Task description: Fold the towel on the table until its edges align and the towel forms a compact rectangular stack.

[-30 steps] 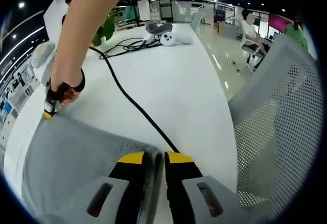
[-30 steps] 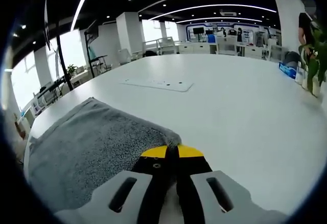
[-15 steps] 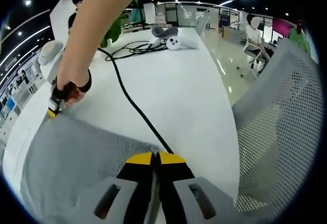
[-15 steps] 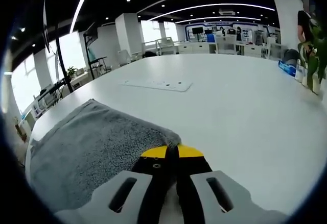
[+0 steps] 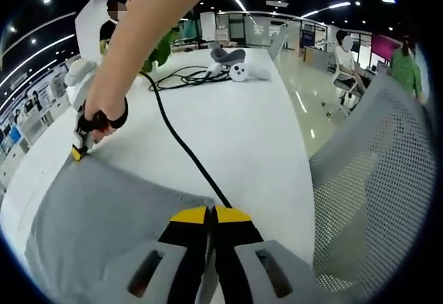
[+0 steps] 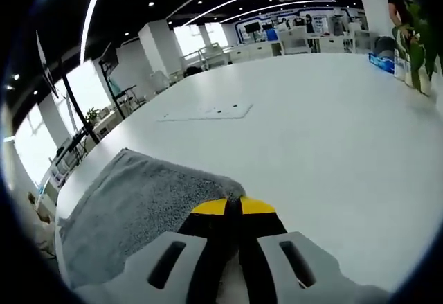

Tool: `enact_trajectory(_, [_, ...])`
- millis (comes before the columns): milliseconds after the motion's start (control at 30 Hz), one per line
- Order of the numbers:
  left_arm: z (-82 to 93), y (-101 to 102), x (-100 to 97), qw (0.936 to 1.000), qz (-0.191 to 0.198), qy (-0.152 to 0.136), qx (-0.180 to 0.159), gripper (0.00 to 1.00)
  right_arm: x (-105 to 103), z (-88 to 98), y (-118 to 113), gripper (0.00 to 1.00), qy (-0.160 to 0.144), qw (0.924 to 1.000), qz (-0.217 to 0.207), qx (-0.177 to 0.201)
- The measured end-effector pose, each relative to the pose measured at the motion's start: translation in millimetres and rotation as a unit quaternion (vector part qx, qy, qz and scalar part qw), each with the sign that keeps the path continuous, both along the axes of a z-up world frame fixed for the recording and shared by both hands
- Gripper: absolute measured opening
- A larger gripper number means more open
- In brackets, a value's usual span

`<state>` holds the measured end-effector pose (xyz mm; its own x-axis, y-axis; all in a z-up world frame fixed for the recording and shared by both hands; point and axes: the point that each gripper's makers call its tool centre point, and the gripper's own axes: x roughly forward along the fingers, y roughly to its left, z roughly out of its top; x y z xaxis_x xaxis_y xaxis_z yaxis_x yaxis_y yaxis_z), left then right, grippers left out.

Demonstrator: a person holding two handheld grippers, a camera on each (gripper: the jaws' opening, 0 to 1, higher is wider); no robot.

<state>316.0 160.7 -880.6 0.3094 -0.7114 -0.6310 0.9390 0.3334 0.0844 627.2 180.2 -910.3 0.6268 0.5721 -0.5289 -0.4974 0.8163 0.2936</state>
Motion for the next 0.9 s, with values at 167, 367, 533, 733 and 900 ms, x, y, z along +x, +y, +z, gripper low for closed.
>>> enact_trajectory(167, [8.5, 4, 1.4, 0.9998, 0.013, 0.002, -0.016, 0.02, -10, 18.3, 4, 0.02, -0.005, 0.9999, 0.008, 0.003])
enact_trajectory(367, [19.8, 12, 7.8, 0.9989, 0.033, -0.003, -0.033, 0.02, -17, 34.8, 10, 0.02, -0.004, 0.9999, 0.012, 0.006])
enact_trajectory(533, [32.6, 20, 9.6, 0.9977, 0.047, -0.011, -0.047, 0.02, -21, 48.6, 16, 0.02, -0.011, 0.9998, 0.018, 0.007])
enact_trajectory(733, [40.8, 27, 6.6, 0.9961, 0.063, -0.014, -0.059, 0.02, -21, 62.4, 24, 0.02, -0.012, 0.9997, 0.015, 0.016])
enact_trajectory(900, [50.4, 35, 5.2, 0.9940, 0.080, -0.015, -0.073, 0.02, -18, 75.6, 36, 0.02, -0.015, 0.9995, 0.018, 0.021])
